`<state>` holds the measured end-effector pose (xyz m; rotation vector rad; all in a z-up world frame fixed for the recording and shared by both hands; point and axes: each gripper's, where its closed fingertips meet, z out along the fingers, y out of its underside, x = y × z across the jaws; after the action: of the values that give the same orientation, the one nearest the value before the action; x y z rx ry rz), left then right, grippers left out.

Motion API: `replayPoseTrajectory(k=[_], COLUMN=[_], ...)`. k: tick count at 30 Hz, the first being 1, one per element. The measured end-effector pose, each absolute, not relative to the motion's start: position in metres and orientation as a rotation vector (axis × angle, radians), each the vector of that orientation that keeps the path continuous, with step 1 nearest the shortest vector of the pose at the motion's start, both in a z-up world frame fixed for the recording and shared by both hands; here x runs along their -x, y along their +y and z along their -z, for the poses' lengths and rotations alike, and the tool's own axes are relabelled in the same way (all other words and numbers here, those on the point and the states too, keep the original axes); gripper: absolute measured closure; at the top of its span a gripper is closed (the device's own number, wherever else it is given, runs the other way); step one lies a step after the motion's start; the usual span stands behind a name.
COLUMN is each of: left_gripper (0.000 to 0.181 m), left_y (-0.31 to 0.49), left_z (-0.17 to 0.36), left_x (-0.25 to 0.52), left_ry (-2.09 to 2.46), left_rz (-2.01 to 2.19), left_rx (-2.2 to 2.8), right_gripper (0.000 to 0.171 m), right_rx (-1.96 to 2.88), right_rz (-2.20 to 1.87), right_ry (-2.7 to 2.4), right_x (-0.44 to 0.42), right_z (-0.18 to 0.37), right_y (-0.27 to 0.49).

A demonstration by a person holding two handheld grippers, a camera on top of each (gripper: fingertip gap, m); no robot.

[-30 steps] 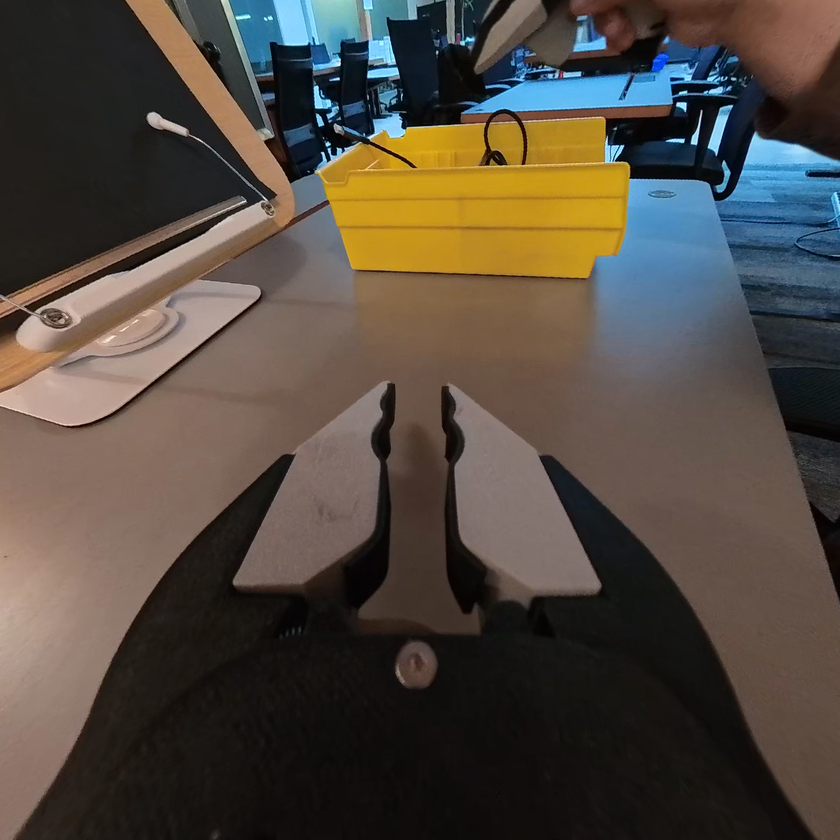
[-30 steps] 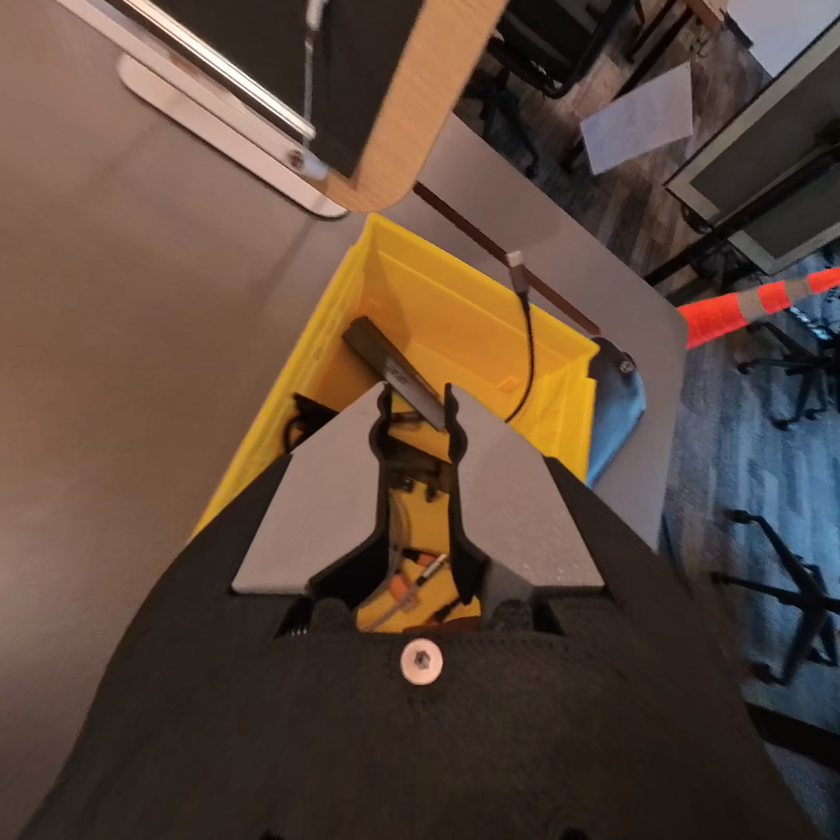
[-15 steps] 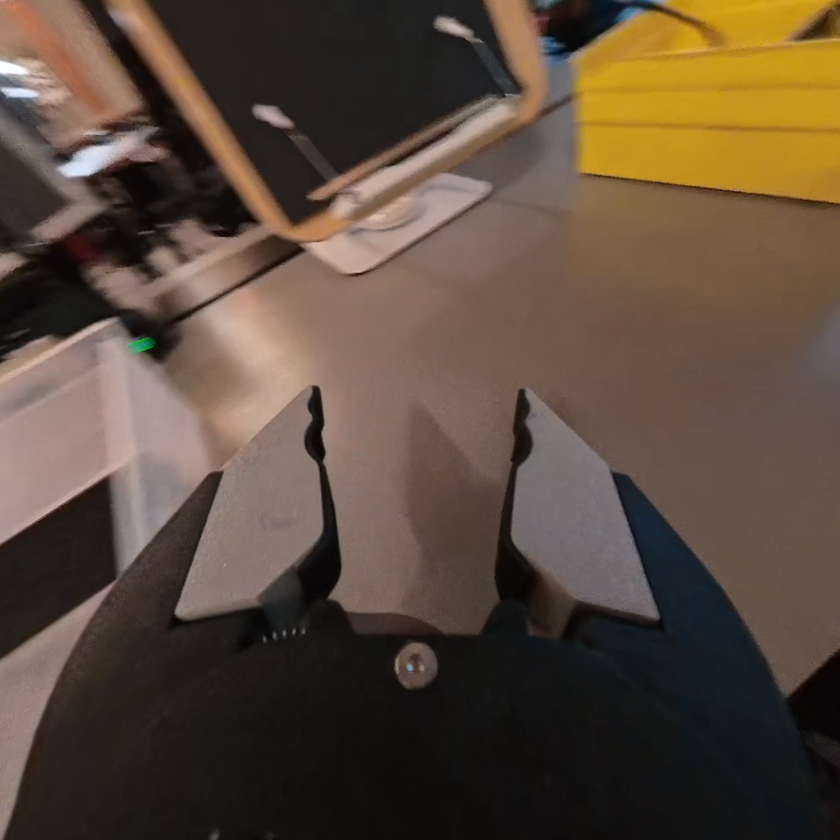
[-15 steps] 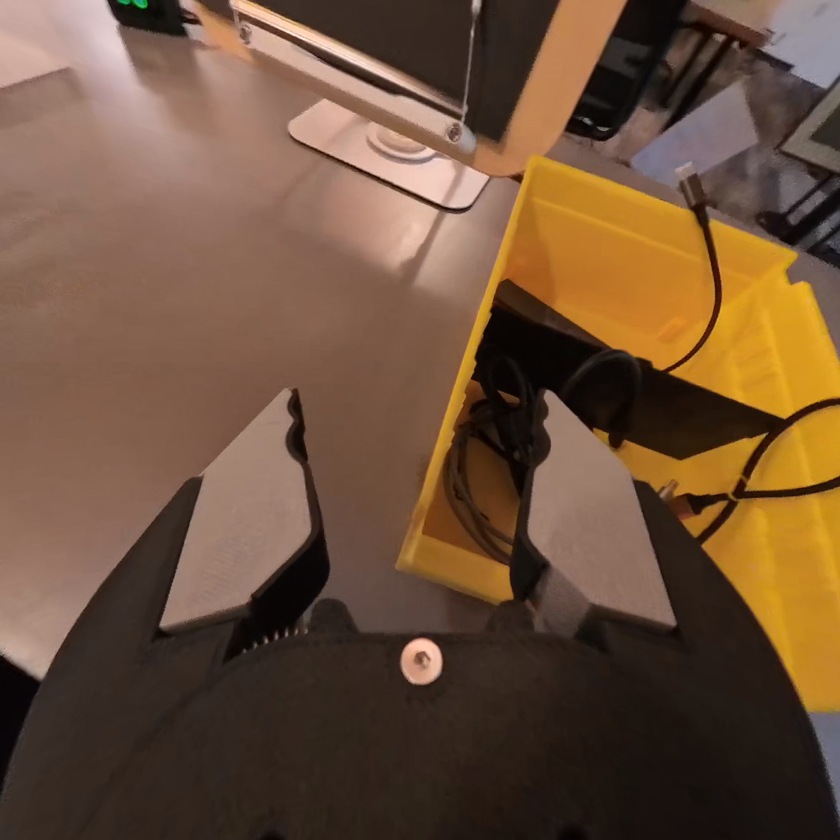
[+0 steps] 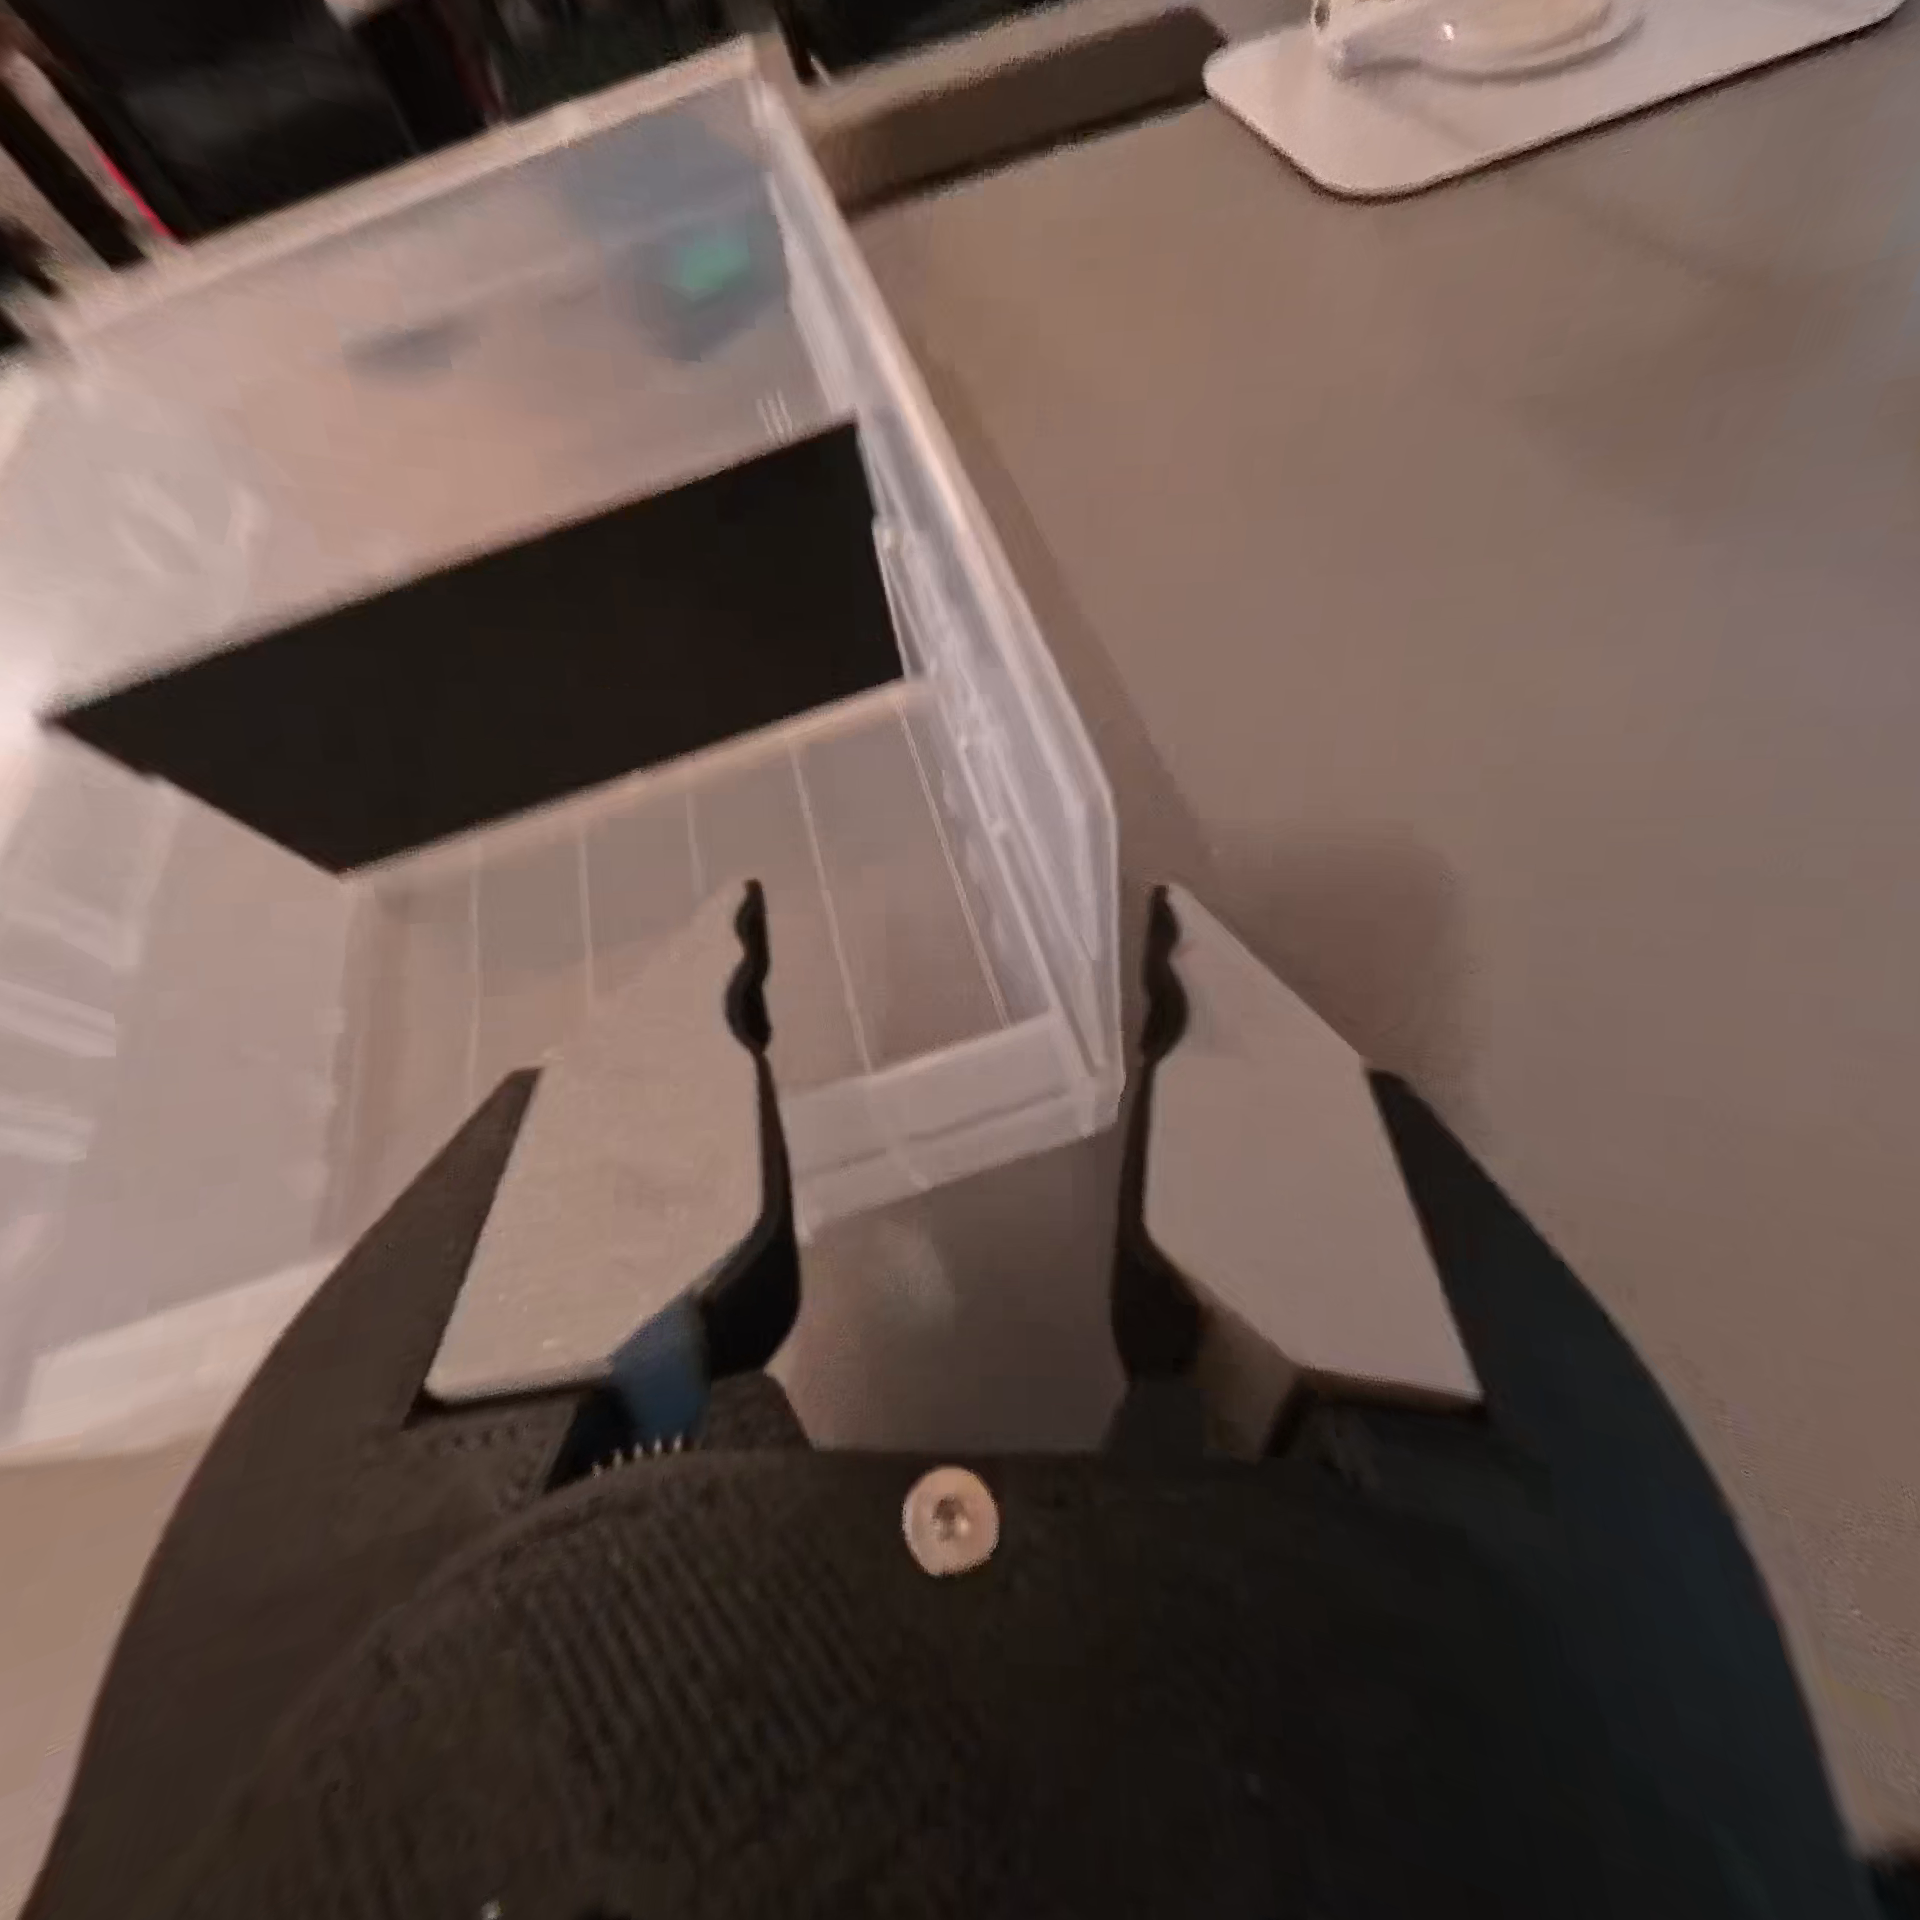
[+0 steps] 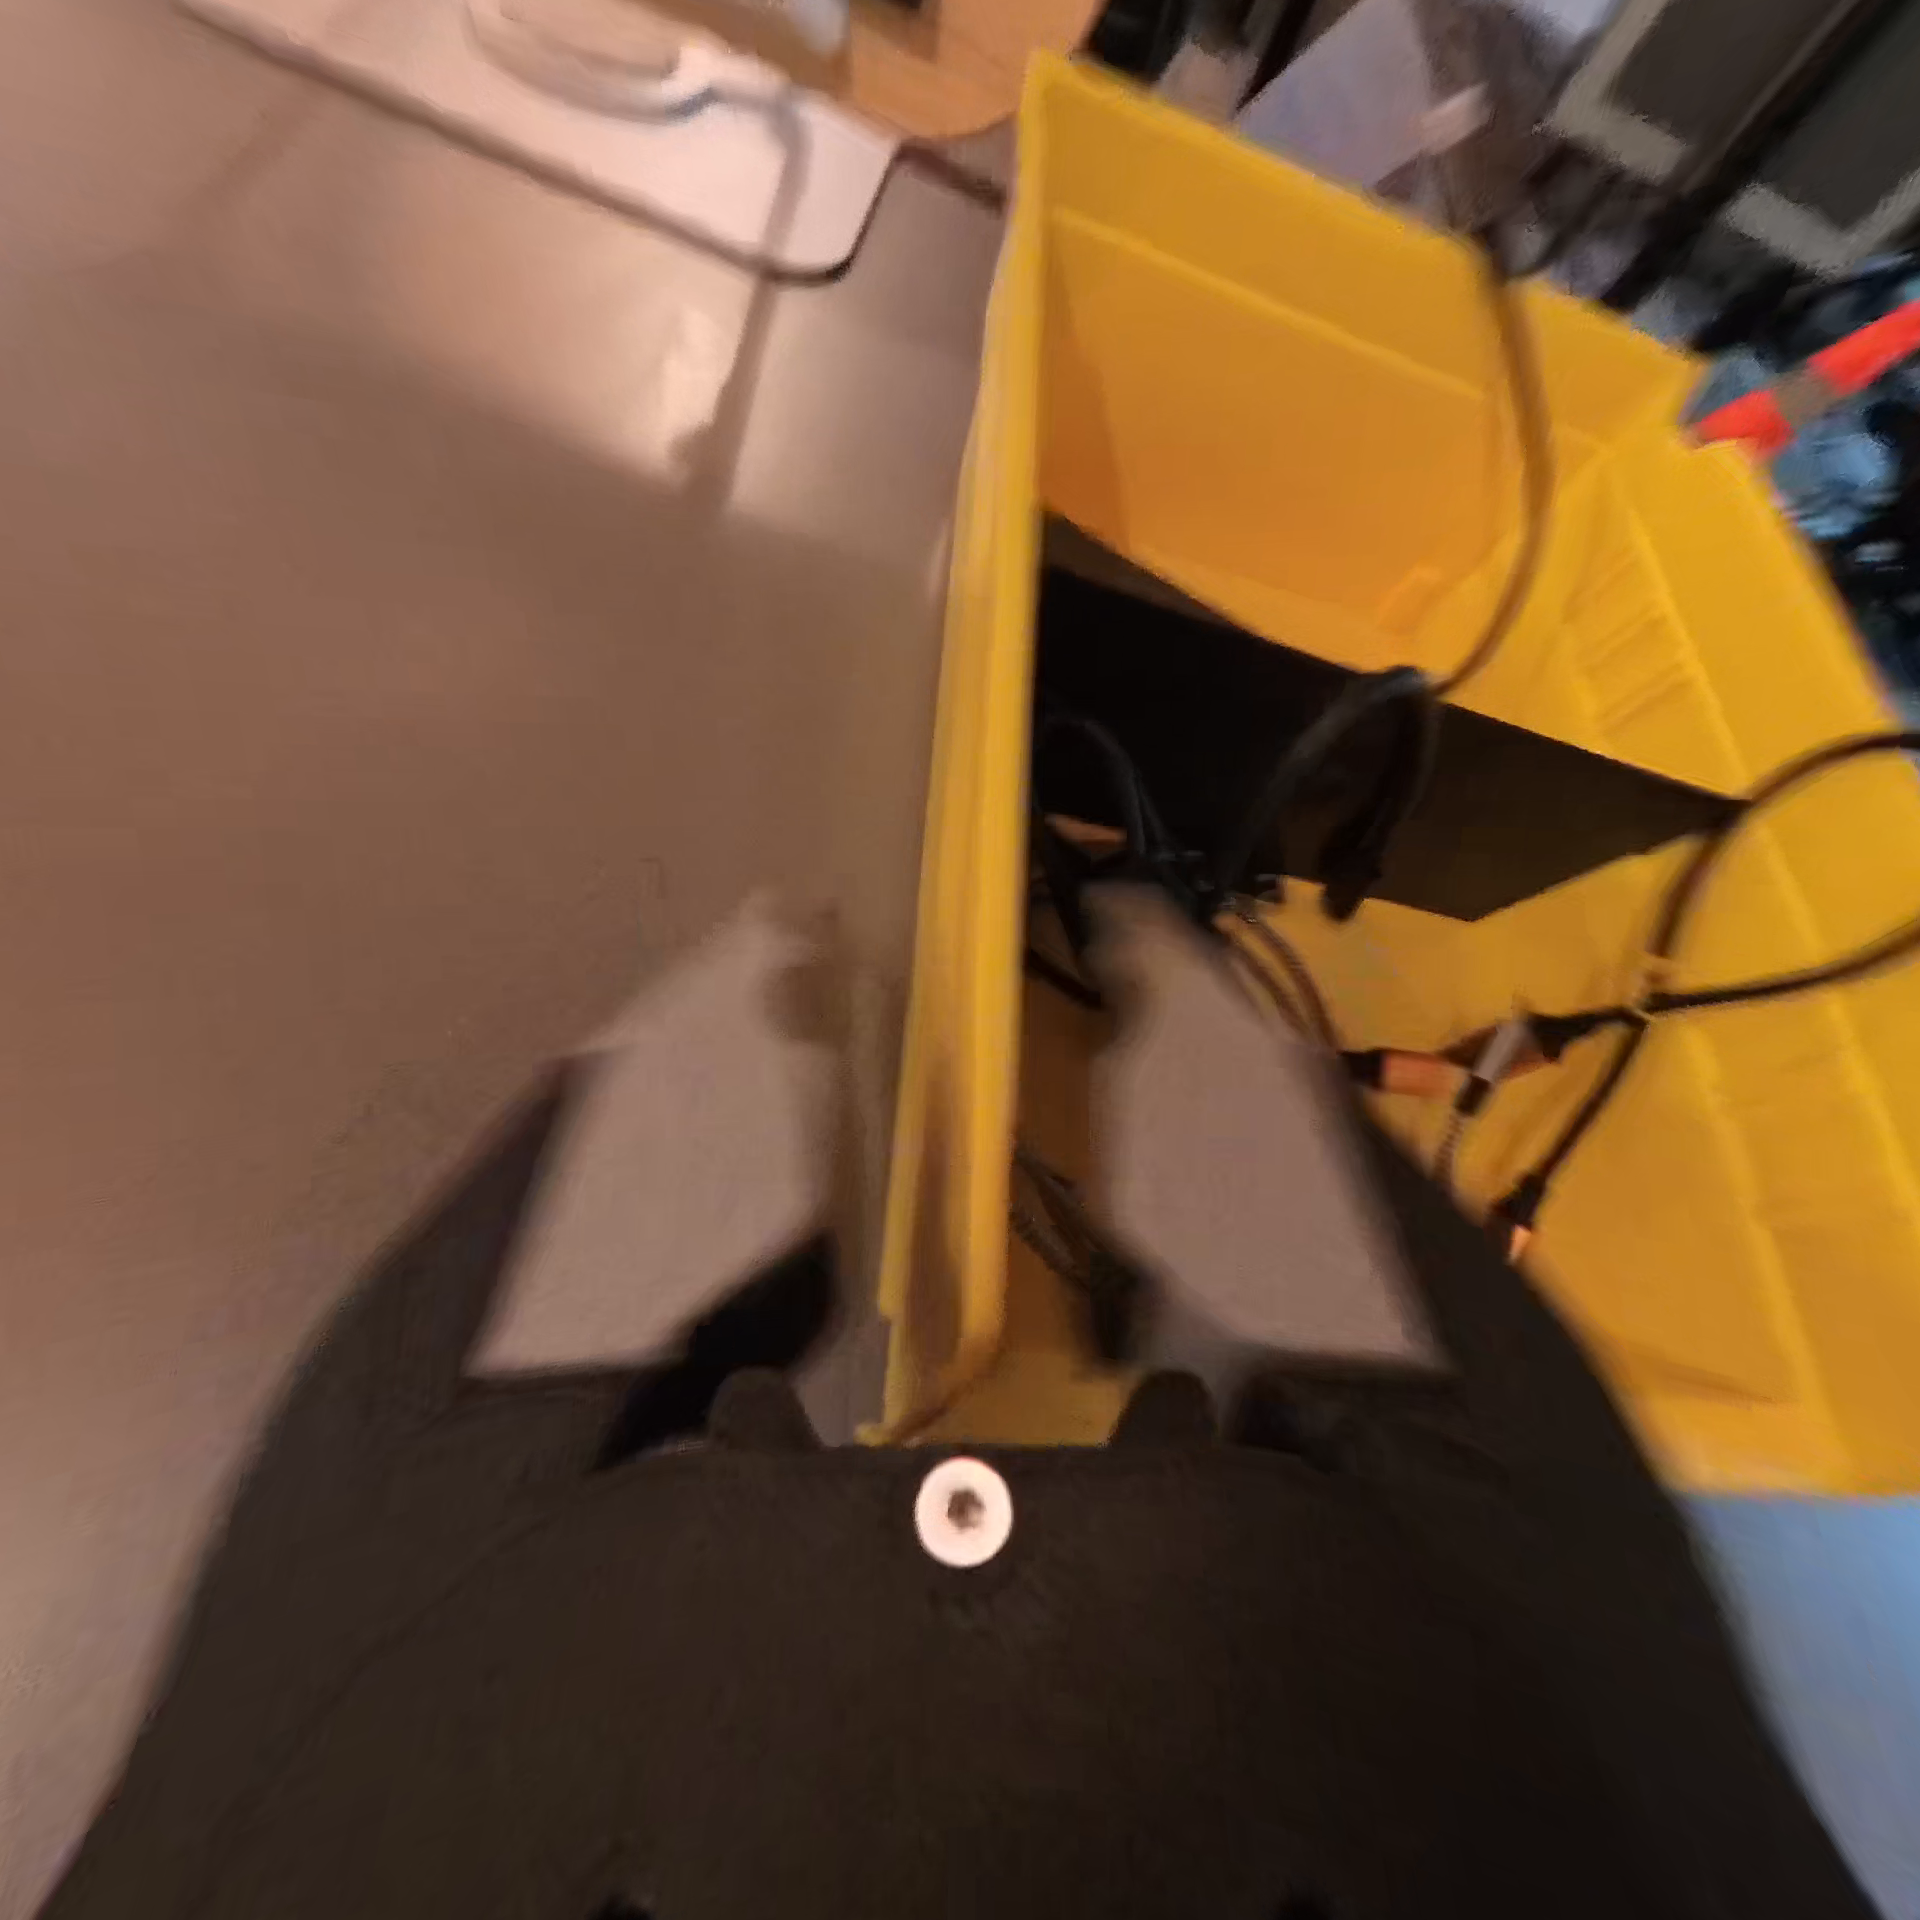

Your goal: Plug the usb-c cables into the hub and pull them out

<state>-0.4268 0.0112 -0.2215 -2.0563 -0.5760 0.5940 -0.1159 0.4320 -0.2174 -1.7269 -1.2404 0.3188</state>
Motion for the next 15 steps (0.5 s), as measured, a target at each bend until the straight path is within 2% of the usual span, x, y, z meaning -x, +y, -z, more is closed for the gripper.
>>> replayPoseTrajectory(k=[1, 2, 3, 5, 10, 13, 15], left_gripper=[0.121, 0.165, 0.172, 0.177, 0.179, 0.177, 0.178], left_y=[0.021, 0.032, 0.028, 0.021, -0.021, -0.042, -0.056], left_z=[0.219, 0.221, 0.217, 0.204, 0.163, 0.117, 0.085], left_x=[0.429, 0.425, 0.436, 0.446, 0.451, 0.438, 0.43], left_ry=[-0.519, -0.441, -0.479, -0.472, -0.513, -0.482, -0.453], left_rz=[-0.645, -0.648, -0.774, -0.832, -0.628, -0.676, -0.676], left_rx=[2.071, 2.122, 2.123, 2.051, 1.832, 1.742, 1.697], right_gripper=[0.166, 0.168, 0.168, 0.168, 0.167, 0.168, 0.16], right_rx=[1.757, 1.792, 1.83, 1.848, 1.763, 1.709, 1.674], right_rz=[-0.308, -0.318, -0.345, -0.359, -0.369, -0.485, -0.606], right_ry=[-1.283, -1.295, -1.284, -1.287, -1.382, -1.447, -1.501], right_x=[0.117, 0.119, 0.12, 0.123, 0.162, 0.207, 0.247], right_z=[0.223, 0.225, 0.225, 0.224, 0.224, 0.223, 0.223], right_y=[0.43, 0.427, 0.42, 0.395, 0.285, 0.206, 0.146])
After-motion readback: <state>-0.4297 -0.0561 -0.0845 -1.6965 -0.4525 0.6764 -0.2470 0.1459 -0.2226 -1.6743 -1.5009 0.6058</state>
